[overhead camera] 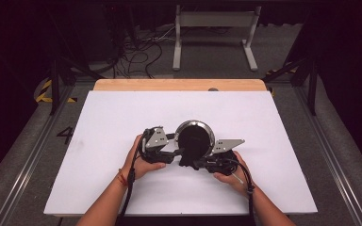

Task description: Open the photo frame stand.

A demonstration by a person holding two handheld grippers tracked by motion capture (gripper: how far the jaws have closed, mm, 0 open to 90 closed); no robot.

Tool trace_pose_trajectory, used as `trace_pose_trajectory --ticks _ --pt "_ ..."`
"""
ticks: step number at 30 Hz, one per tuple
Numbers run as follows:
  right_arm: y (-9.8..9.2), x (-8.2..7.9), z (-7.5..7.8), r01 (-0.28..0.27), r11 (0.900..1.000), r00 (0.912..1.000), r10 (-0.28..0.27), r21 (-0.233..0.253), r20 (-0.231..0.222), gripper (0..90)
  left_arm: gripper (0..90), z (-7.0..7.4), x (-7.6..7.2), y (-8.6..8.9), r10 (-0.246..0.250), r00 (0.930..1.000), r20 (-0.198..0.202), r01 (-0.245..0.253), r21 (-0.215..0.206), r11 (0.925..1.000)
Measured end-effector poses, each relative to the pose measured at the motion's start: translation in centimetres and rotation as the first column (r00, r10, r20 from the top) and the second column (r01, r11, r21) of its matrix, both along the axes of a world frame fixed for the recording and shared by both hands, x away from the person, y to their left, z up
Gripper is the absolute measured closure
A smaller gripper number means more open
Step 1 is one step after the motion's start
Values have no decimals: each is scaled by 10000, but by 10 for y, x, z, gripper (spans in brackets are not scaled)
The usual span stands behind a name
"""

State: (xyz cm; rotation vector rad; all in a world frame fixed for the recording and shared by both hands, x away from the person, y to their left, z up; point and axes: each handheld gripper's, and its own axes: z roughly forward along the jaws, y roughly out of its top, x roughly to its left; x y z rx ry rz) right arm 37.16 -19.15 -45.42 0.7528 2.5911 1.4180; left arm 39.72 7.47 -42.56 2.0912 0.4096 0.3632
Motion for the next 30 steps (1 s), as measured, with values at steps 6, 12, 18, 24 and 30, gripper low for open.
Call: trace_pose_trajectory --ticks 6,12,18,24,30 --pt "0 1 0 -168 9999 9999 168 -16 -10 830 450 -3 5 -2 -763 9965 -354 759 -139 9970" --pt "-1 2 1 -295 9995 9996 295 -123 -7 828 640 -3 6 6 -694 9968 -405 680 -360 9970" --pt "-1 2 2 -365 9991 9993 365 -219 -22 826 633 -2 2 3 -494 9988 -41 494 -34 9988" --pt "0 2 2 -492 9986 9988 491 -199 -44 832 480 -7 7 -3 -177 9998 -122 173 -292 9994" --pt "-1 3 2 -505 9986 9987 504 -166 -82 830 581 -8 9 0 -555 9978 -369 541 -391 9978"
